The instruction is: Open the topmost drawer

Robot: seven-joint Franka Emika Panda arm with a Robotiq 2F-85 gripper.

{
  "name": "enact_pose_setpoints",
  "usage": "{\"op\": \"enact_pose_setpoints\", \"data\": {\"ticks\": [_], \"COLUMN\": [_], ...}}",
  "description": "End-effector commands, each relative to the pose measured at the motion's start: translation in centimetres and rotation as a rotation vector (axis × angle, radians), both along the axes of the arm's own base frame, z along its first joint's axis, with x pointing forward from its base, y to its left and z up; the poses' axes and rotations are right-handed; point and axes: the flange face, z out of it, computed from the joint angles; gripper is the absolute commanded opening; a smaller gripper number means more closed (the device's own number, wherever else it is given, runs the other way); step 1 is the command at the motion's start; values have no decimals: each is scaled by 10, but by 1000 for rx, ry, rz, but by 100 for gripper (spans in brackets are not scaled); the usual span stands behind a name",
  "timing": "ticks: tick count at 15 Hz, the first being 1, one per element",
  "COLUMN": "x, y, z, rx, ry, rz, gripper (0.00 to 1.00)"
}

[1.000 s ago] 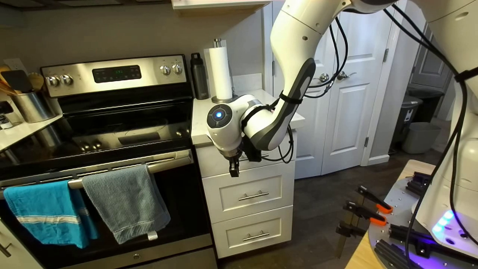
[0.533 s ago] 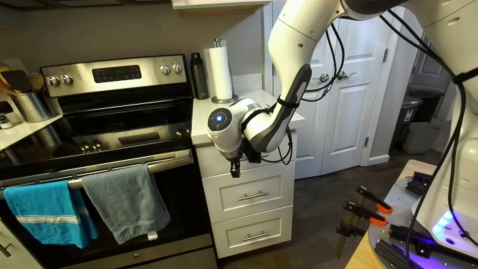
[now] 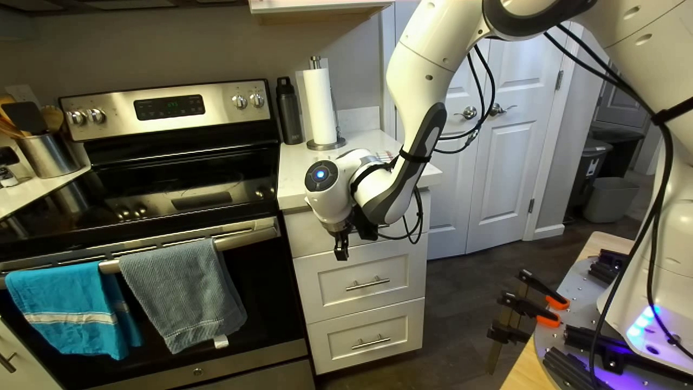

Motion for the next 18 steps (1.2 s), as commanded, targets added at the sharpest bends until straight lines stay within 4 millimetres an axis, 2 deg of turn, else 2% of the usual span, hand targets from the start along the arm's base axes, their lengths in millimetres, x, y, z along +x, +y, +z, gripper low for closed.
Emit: {"op": "enact_pose_setpoints", "data": {"ticks": [1,4,12,18], "x": [3,3,1,-6], "y": [0,-1,0,6], "z": [-3,-7,0,18], "rx": [125,186,241,284], "ry": [9,17,12,-10], "rz": [-41,-62,-117,-126], "gripper": [100,100,100,100]}}
